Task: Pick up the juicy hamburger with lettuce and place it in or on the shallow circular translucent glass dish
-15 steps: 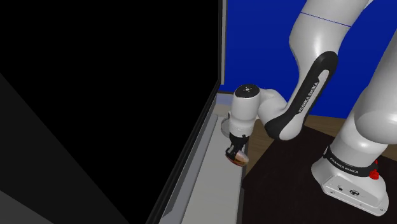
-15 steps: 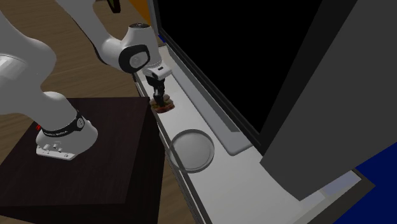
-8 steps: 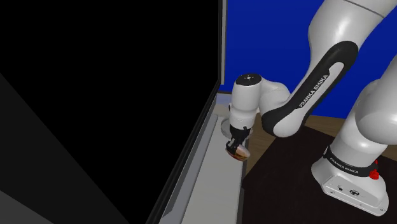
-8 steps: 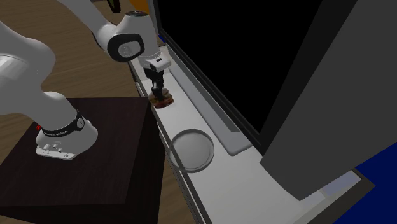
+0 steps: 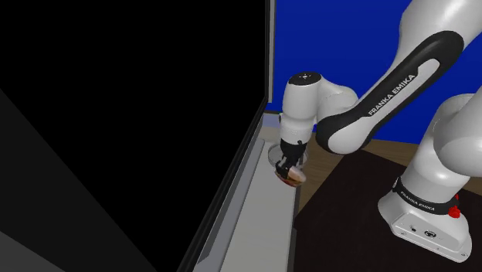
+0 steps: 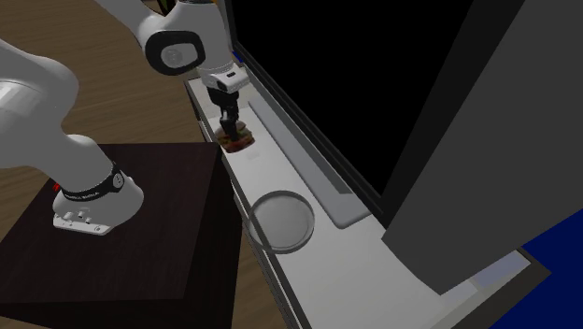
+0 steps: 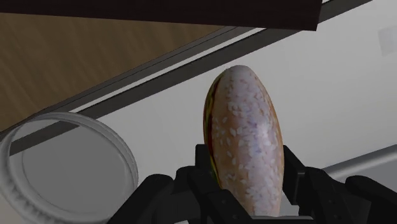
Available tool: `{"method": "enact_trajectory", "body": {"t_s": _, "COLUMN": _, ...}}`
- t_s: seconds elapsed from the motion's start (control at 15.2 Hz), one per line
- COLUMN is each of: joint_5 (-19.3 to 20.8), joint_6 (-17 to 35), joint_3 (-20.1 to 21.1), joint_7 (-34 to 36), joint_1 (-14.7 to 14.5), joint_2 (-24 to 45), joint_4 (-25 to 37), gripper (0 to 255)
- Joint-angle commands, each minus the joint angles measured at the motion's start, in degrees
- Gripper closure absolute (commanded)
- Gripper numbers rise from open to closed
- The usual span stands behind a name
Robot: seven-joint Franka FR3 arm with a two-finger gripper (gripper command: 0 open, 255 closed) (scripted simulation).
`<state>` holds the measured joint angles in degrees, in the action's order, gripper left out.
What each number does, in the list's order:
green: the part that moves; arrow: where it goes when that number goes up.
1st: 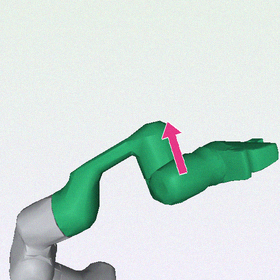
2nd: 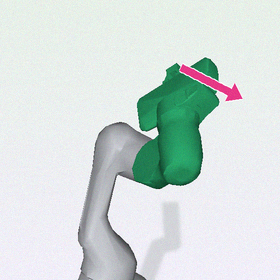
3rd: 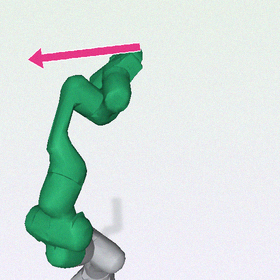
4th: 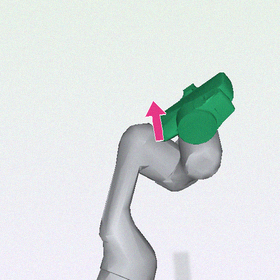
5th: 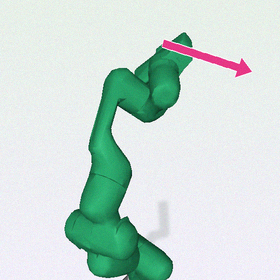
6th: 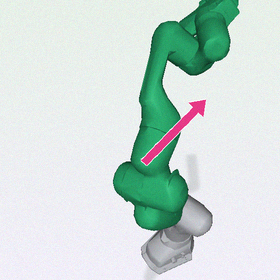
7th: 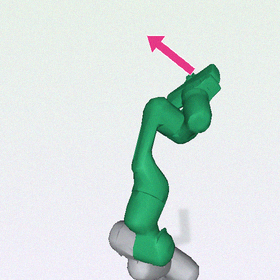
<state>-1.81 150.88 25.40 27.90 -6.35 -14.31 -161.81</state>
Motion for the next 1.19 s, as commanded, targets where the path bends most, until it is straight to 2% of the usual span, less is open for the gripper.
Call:
{"method": "enact_trajectory", "body": {"t_s": 0.0, "joint_5": 0.6, "joint_6": -0.4, "joint_3": -1.8, "joint_7": -2.6, "joint_1": 1.3, "joint_2": 0.0, "joint_4": 0.4, "gripper": 255}}
{"method": "enact_trajectory", "body": {"t_s": 0.53, "joint_5": 4.8, "joint_6": -0.4, "joint_3": -10.7, "joint_7": -15.1, "joint_1": 8.9, "joint_2": 3.5, "joint_4": 4.5, "gripper": 255}}
{"method": "enact_trajectory", "body": {"t_s": 1.12, "joint_5": 7.2, "joint_6": -2.2, "joint_3": -18.8, "joint_7": -27.8, "joint_1": 15.6, "joint_2": 11.2, "joint_4": 14.5, "gripper": 255}}
